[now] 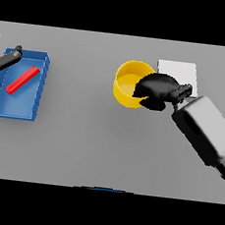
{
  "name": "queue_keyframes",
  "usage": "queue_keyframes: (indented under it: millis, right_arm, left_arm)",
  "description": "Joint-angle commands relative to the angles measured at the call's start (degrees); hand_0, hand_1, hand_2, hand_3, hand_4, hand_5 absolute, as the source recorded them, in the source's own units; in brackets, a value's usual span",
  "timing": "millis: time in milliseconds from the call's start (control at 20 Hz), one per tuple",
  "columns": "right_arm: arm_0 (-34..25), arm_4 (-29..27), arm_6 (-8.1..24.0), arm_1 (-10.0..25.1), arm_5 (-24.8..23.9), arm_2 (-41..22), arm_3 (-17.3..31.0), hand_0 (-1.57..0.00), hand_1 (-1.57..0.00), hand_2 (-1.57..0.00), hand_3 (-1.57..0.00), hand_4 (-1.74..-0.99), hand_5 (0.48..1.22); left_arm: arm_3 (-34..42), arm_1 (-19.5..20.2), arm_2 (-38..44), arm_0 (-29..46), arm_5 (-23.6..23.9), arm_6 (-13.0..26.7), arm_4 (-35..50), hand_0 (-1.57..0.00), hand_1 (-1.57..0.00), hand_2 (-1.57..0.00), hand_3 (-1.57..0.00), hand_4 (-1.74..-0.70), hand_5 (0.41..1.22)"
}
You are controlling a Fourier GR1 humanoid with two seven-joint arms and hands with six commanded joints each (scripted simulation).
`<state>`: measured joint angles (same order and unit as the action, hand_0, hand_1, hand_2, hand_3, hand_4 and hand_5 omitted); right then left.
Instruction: Pick up the red beaker and tilt it to pour out 1 green nut into yellow bowl. Pick up the yellow bowl and place it on the metallic measuring scale.
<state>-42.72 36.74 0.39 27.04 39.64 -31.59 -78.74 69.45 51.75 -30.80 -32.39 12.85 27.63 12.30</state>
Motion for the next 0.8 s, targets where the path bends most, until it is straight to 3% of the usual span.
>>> queue_keyframes:
  millis: [0, 200, 450, 600, 750]
  right_arm:
    - [-0.64, 0.56, -1.10, 0.90, -0.96, -0.15, 0.44, -1.57, -1.57, -1.56, -1.24, -1.719, 1.220]
    - [-3.69, 0.88, -3.29, 3.50, -3.43, 0.89, 3.67, -1.57, -1.57, -1.57, -1.33, -1.720, 1.221]
    - [-5.32, 1.32, -4.98, 6.93, -7.39, 3.02, 10.70, -1.57, -1.57, -1.57, -1.23, -1.720, 1.221]
    - [-6.11, 1.38, -4.17, 6.62, -10.22, 4.22, 16.54, -1.57, -1.57, -1.57, -1.20, -1.720, 1.221]
    - [-7.54, 1.74, -6.23, 6.46, -12.67, 4.57, 22.53, -1.57, -1.57, -1.57, -1.17, -1.720, 1.221]
  left_arm:
    - [0.19, 0.20, -0.14, -0.04, -0.17, -0.12, -0.20, 0.00, 0.00, 0.00, 0.00, -0.80, 0.723]
    - [0.43, 0.96, 0.58, 0.31, -0.06, -0.37, 0.25, 0.00, 0.00, 0.00, 0.00, -0.81, 0.741]
    - [2.63, 1.11, -0.56, 0.26, 0.53, 3.08, -0.56, 0.00, 0.00, 0.00, 0.00, -0.81, 0.739]
    - [3.86, 1.31, -0.51, 0.39, 0.96, 4.45, -0.27, 0.00, 0.00, 0.00, 0.00, -0.82, 0.759]
    - [4.91, 2.10, -0.34, 1.40, 1.79, 5.19, -0.28, 0.00, 0.00, 0.00, 0.00, -0.83, 0.773]
